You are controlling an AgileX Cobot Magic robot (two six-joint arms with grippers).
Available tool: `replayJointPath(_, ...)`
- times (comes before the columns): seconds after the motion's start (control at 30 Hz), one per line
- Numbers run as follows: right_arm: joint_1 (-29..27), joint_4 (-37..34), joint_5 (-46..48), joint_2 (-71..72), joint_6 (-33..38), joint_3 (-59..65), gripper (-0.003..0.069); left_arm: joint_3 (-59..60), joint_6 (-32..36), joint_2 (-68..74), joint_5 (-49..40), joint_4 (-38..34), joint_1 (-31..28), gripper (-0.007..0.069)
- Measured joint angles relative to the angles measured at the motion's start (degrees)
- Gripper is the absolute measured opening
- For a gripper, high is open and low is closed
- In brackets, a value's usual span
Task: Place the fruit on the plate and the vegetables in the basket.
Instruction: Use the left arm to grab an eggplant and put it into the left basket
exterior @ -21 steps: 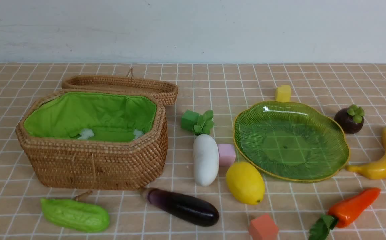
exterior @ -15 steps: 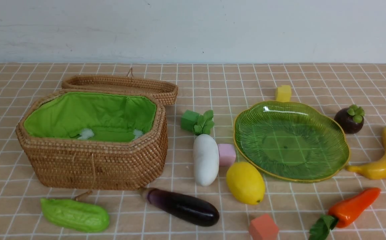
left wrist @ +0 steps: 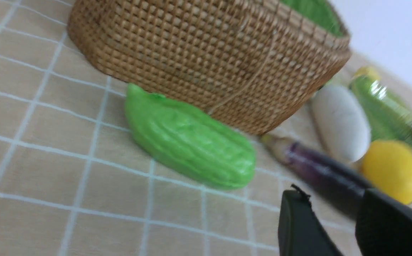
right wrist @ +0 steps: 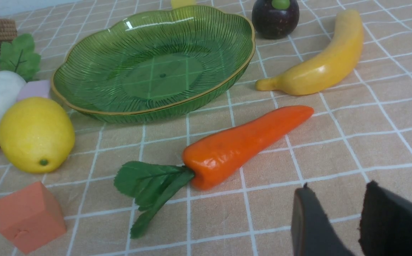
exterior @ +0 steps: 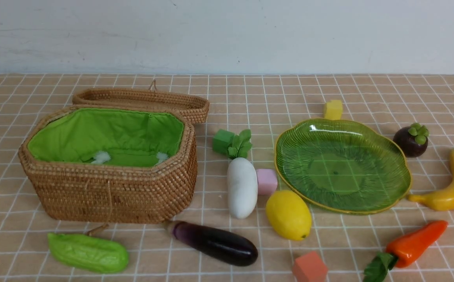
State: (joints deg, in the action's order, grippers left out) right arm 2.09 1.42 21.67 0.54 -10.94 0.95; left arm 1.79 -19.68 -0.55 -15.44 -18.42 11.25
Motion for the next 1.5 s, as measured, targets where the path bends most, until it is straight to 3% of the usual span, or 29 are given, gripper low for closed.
replayJointPath(0.1,0.0,0.0,0.0,0.0,0.0,0.0,0.0238,0.0,-1.7,0.0,7.0,-7.7,0.0,0.0239)
replayJointPath(0.23,0.0,0.0,0.0,0.0,0.0,0.0,0.0238,-0.1,-2.1,0.0,14.2,-11.6,0.0,0.0212)
replayJointPath(0.3,0.0,0.0,0.0,0.0,0.0,0.0,0.0238,-1.1,-1.9,0.0,13.3,-11.7,0.0,0.0178)
replayJointPath(0.33,0.0,0.0,0.0,0.0,0.0,0.0,0.0238,-3.6,-0.7,0.1,10.0,-11.6,0.0,0.011)
replayJointPath(0.37,0.0,0.0,0.0,0.0,0.0,0.0,0.0238,-4.1,-0.3,0.2,9.0,-11.5,0.0,0.01)
replayJointPath(0.4,0.0,0.0,0.0,0.0,0.0,0.0,0.0238,-8.5,2.0,2.0,4.1,-10.7,0.0,0.0014)
replayJointPath(0.47,0.0,0.0,0.0,0.0,0.0,0.0,0.0238,-11.7,4.3,4.2,-0.1,-10.1,0.0,-0.0013)
replayJointPath(0.6,0.0,-1.4,-1.0,0.0,-1.2,0.1,0.0238,-22.5,16.2,15.7,-19.1,-9.1,0.0,-0.0013)
replayJointPath(0.63,0.0,-1.4,-1.2,0.0,-1.2,0.1,0.0238,-23.4,16.8,16.3,-19.9,-9.0,0.0,-0.0013)
replayJointPath(0.67,0.0,-6.4,-2.6,0.0,-4.9,0.3,0.0238,-26.4,22.2,21.0,-27.3,-9.0,0.0,-0.0013)
replayJointPath(0.7,0.0,-7.1,-3.1,0.0,-5.3,0.4,0.0238,-26.7,22.8,21.0,-27.3,-9.0,0.0,-0.0013)
replayJointPath(0.73,0.0,-12.3,-4.9,0.0,-8.7,0.5,0.0238,-29.2,27.9,25.5,-33.3,-9.0,0.0,-0.0013)
replayJointPath(0.93,0.1,-24.7,-10.4,0.0,-13.3,0.1,0.0238,-31.9,43.7,35.8,-39.2,-9.3,0.0,-0.0013)
replayJointPath(1.03,2.5,-28.9,0.0,-0.1,-11.0,-5.1,0.0219,-33.0,49.7,40.5,-37.8,-9.9,0.0,-0.0013)
replayJointPath(1.17,7.9,-30.1,14.7,-4.2,0.5,-17.7,0.0162,-36.4,57.7,48.0,-37.1,-10.1,0.0,-0.0013)
replayJointPath(1.3,14.6,-30.3,33.2,-12.1,14.2,-35.3,0.0097,-40.7,73.0,58.2,-37.1,-8.6,0.0,0.0013)
replayJointPath(1.43,17.9,-30.4,44.1,-16.6,22.0,-45.4,0.0073,-43.6,80.6,66.7,-34.7,-5.5,0.0,0.016)
replayJointPath(1.5,18.4,-30.4,46.1,-17.0,24.5,-47.2,0.0071,-44.4,83.7,71.0,-31.0,-3.1,0.0,0.0291)
